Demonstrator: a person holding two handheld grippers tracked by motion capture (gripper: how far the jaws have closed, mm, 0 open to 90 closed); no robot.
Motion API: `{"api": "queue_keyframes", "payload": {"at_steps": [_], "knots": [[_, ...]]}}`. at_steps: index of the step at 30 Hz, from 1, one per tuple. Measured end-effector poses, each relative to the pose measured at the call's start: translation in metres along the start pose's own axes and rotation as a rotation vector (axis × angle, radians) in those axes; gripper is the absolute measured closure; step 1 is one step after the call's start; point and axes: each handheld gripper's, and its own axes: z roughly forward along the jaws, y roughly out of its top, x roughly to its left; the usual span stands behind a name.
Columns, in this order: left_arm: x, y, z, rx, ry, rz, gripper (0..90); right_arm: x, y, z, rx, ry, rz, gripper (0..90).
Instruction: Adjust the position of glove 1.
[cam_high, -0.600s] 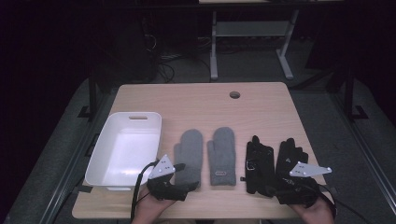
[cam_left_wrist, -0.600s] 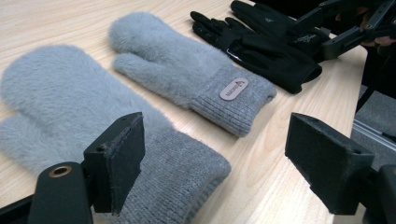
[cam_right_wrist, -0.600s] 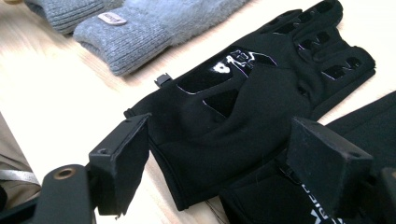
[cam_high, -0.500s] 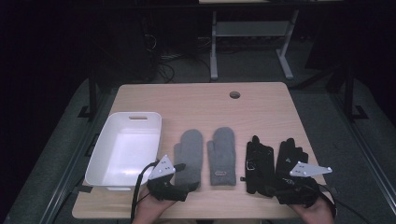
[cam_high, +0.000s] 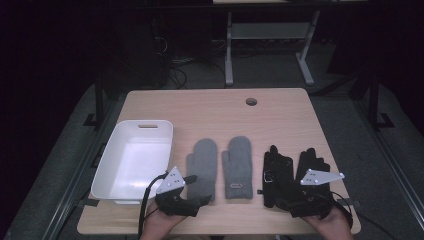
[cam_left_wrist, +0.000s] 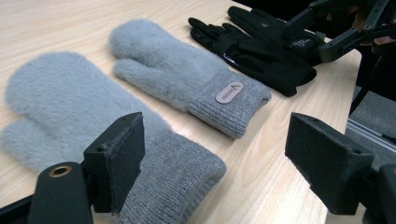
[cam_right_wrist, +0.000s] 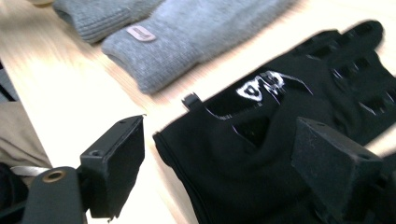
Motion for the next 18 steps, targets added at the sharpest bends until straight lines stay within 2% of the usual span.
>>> {"api": "queue_keyframes", "payload": {"at_steps": [2,3,5,7,10,11,18], "knots": [[0.000,0.000,-0.001,-0.005,-0.001,-0.006,19.5,0.001,0.006,0.002,0.009,0.004,-0.014,17.3],[0.000,0.000,-0.002,-0.006,0.002,-0.007,19.5,0.002,0.013,0.004,0.015,0.012,-0.038,17.3],[0.000,0.000,-0.002,-0.005,0.003,-0.007,19.5,0.003,0.016,0.005,0.022,0.014,-0.046,17.3],[0.000,0.000,-0.002,-0.003,0.004,-0.007,19.5,0.005,0.028,0.010,0.037,0.020,-0.079,17.3],[0.000,0.001,-0.002,-0.002,0.007,-0.005,19.5,0.005,0.034,0.014,0.042,0.034,-0.094,17.3],[0.000,0.001,-0.002,-0.001,0.008,-0.005,19.5,0.006,0.041,0.018,0.064,0.037,-0.104,17.3],[0.000,0.001,-0.003,-0.002,0.009,-0.006,19.5,0.007,0.060,0.031,0.114,0.051,-0.157,17.7]]}}
